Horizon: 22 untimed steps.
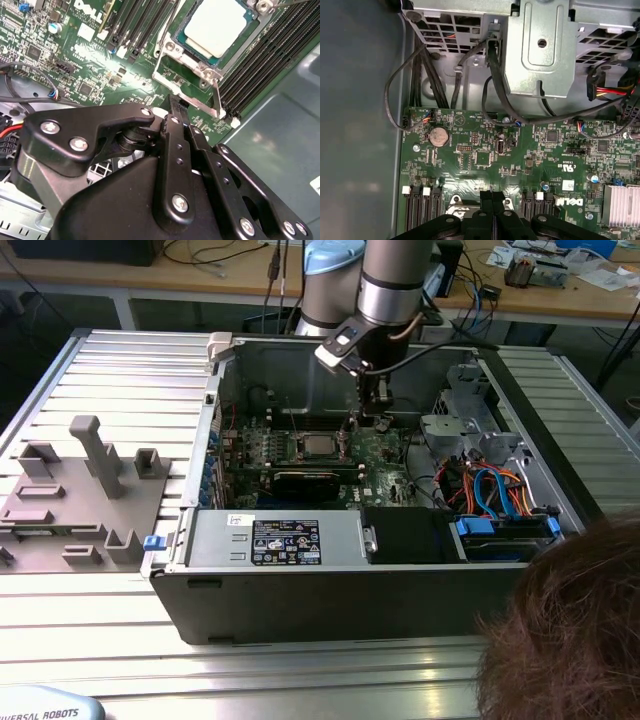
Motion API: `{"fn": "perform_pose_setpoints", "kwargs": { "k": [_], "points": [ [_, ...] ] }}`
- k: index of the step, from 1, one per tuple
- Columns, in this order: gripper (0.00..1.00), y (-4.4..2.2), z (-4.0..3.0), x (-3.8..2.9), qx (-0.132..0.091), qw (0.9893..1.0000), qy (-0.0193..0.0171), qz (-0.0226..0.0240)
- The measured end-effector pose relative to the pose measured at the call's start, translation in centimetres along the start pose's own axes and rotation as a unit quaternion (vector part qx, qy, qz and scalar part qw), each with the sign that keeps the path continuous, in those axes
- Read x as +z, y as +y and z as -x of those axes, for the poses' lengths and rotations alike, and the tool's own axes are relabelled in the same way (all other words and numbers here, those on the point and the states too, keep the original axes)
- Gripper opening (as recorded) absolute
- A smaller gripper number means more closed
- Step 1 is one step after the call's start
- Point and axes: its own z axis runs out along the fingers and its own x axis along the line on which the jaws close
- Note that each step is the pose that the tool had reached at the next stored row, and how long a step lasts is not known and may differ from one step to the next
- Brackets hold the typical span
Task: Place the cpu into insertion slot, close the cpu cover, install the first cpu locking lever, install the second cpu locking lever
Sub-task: 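Close the cpu cover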
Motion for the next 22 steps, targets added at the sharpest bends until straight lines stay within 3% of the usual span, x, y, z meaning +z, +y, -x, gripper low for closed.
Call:
{"fn": "perform_pose_setpoints", "kwargs": {
  "k": [22],
  "points": [
    [0.11,-2.47,-0.16,-0.01,0.000,1.0000,0.0000,0.0001]
  ]
}}
